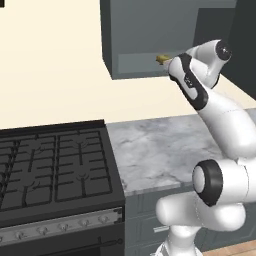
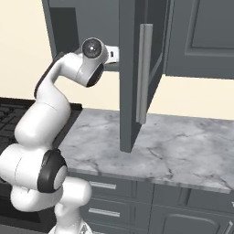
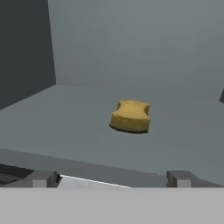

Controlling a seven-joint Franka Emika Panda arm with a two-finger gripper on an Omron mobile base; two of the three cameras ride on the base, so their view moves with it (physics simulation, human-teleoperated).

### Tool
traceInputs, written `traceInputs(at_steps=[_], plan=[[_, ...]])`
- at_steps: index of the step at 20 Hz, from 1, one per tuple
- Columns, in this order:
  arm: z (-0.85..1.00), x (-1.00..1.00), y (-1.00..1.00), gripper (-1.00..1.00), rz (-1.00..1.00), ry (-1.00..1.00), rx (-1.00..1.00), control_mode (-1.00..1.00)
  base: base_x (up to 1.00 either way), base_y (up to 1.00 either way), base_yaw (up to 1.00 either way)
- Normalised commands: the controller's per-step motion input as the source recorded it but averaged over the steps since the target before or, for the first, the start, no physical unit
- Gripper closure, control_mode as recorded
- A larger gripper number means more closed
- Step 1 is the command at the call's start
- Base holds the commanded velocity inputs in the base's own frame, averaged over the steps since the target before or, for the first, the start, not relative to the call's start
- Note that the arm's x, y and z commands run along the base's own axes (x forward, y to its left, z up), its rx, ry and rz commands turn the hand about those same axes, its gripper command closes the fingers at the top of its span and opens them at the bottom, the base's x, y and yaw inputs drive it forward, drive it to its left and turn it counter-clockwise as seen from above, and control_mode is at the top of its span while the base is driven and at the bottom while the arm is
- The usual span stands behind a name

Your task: Pick up the sponge and bar soap from the sink, and place them back in the cabinet, and close the cabinet door.

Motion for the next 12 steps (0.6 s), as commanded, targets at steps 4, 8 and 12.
traceInputs(at_steps=[4,8,12], plan=[[0.0,-0.64,0.19,-1.0,-0.05,0.02,0.0,-1.0,0.0,0.0,0.0],[0.0,-0.51,0.25,-1.0,-0.08,0.08,0.0,-1.0,0.0,0.0,0.0],[0.0,-0.5,0.12,-1.0,-0.06,0.06,0.0,-1.0,0.0,0.0,0.0]])
